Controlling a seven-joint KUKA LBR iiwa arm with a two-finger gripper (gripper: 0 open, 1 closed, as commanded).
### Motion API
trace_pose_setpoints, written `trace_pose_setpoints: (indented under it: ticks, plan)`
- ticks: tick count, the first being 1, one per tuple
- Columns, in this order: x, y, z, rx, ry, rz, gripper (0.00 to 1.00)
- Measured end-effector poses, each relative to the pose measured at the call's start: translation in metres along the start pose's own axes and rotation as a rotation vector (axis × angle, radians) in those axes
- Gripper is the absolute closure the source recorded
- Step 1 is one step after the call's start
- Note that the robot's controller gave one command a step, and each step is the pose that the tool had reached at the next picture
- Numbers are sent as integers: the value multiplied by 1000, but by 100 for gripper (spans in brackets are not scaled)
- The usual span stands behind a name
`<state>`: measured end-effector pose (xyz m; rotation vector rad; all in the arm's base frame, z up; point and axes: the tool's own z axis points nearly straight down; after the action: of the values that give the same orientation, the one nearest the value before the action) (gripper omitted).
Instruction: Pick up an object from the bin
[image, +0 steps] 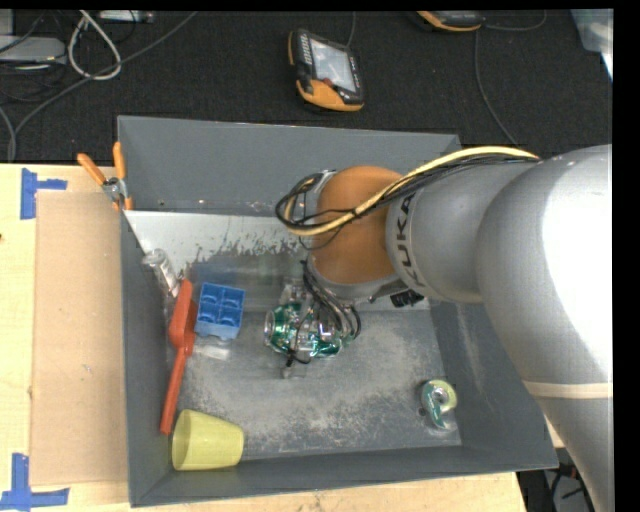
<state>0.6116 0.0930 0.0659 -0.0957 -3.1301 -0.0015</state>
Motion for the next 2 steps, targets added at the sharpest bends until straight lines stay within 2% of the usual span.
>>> trace_pose_setpoints:
  ticks: [1, 2]
  plan:
    - [-4, 2, -4, -2, -13, 60, 0]
    - [-2, 1, -3, -1, -5, 11, 0]
